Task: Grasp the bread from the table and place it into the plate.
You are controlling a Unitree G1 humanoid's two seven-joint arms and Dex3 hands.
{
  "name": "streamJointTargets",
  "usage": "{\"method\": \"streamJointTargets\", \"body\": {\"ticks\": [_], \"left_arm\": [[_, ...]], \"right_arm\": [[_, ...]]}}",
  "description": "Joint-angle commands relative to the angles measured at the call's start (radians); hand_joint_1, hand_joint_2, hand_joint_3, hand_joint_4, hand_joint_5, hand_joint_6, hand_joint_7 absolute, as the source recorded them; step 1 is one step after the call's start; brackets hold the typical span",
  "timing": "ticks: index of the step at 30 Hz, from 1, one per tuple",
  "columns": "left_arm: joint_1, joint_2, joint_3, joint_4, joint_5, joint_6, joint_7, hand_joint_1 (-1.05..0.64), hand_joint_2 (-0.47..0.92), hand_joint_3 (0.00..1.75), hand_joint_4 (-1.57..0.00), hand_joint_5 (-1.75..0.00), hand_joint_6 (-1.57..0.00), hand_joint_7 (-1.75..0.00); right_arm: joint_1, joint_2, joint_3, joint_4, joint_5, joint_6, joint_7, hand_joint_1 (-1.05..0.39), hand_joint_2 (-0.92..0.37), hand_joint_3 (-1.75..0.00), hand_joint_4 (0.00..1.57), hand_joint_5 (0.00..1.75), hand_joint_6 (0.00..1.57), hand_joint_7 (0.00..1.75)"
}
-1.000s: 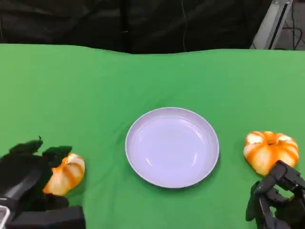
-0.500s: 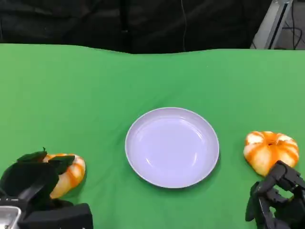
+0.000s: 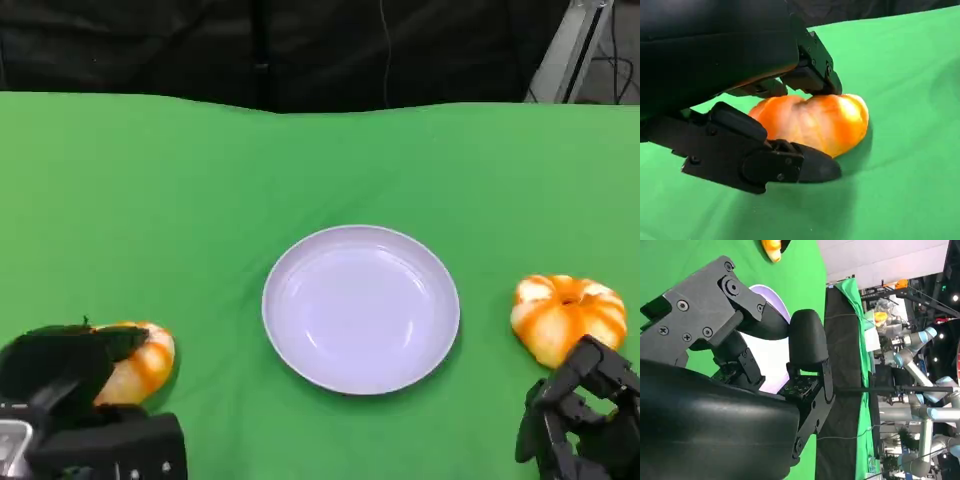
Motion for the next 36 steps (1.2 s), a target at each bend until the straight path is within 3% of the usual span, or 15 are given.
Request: {"method": "streamJointTargets", "body": {"ticks": [1, 3, 4, 8, 9, 10, 11, 13, 16, 27, 36], "left_arm": [[0.014, -0.002, 0.011, -0.007, -0.060, 0.016, -0.006, -0.22, 0.92, 0.33, -0.91, -0.11, -0.92, -0.11], [0.012, -0.004, 0.011, -0.003, -0.081, 0.006, 0.006, -0.20, 0.92, 0.33, -0.96, -0.12, -0.96, -0.11], [0.011, -0.004, 0.012, 0.001, -0.095, -0.008, 0.017, -0.13, 0.92, 0.22, -1.05, -0.24, -1.06, -0.13], [0.008, -0.003, 0.008, 0.026, -0.108, -0.052, 0.090, -0.07, 0.92, 0.10, -0.86, -1.12, -1.24, -0.20], [0.007, -0.003, 0.006, 0.030, -0.104, -0.057, 0.109, -0.09, 0.92, 0.10, -0.76, -1.37, -1.10, -0.54], [0.007, -0.002, 0.004, 0.032, -0.101, -0.059, 0.121, -0.12, 0.92, 0.13, -0.66, -1.59, -0.77, -1.23], [0.007, -0.002, 0.002, 0.034, -0.101, -0.060, 0.128, -0.12, 0.92, 0.13, -0.63, -1.67, -0.64, -1.48], [0.006, -0.002, 0.002, 0.041, -0.103, -0.074, 0.155, -0.11, 0.92, 0.13, -0.61, -1.73, -0.54, -1.69], [0.003, -0.003, 0.005, 0.053, -0.109, -0.093, 0.191, -0.07, 0.92, 0.11, -0.60, -1.74, -0.51, -1.74], [-0.001, 0.013, 0.062, -0.071, -0.138, -0.129, 0.222, -0.06, 0.92, 0.16, -0.58, -1.75, -0.51, -1.75], [-0.030, 0.004, 0.084, -0.299, -0.140, -0.085, 0.108, -0.06, 0.90, 0.31, -0.62, -1.75, -0.61, -1.68]], "right_arm": [[0.004, -0.007, -0.008, -0.013, 0.003, 0.005, -0.003, -0.14, -0.49, -1.29, 0.92, 1.75, 0.80, 1.62], [0.004, -0.007, -0.008, -0.013, 0.003, 0.004, -0.003, -0.14, -0.49, -1.29, 0.93, 1.75, 0.80, 1.62], [0.005, -0.007, -0.008, -0.014, 0.000, 0.004, -0.005, -0.14, -0.49, -1.29, 0.93, 1.75, 0.80, 1.62], [0.007, -0.007, -0.008, -0.016, 0.000, 0.004, -0.007, -0.15, -0.49, -1.29, 0.93, 1.75, 0.80, 1.62], [0.007, -0.007, -0.008, -0.018, 0.002, 0.007, -0.007, -0.14, -0.49, -1.29, 0.92, 1.75, 0.80, 1.62], [0.008, -0.008, -0.009, -0.019, 0.002, 0.009, -0.007, -0.14, -0.49, -1.29, 0.92, 1.75, 0.80, 1.62], [0.008, -0.008, -0.009, -0.020, 0.002, 0.010, -0.007, -0.14, -0.49, -1.29, 0.92, 1.75, 0.80, 1.62], [0.007, -0.009, -0.010, -0.018, 0.004, 0.006, -0.004, -0.15, -0.49, -1.29, 0.92, 1.75, 0.80, 1.62], [0.007, -0.011, -0.010, -0.020, 0.001, 0.011, -0.006, -0.15, -0.48, -1.29, 0.92, 1.75, 0.80, 1.63], [0.004, -0.009, -0.012, -0.013, 0.004, 0.007, -0.001, -0.14, -0.50, -1.27, 0.92, 1.75, 0.79, 1.63], [0.000, -0.009, -0.012, -0.005, 0.008, 0.003, 0.004, -0.14, -0.50, -1.27, 0.92, 1.75, 0.80, 1.62]]}}
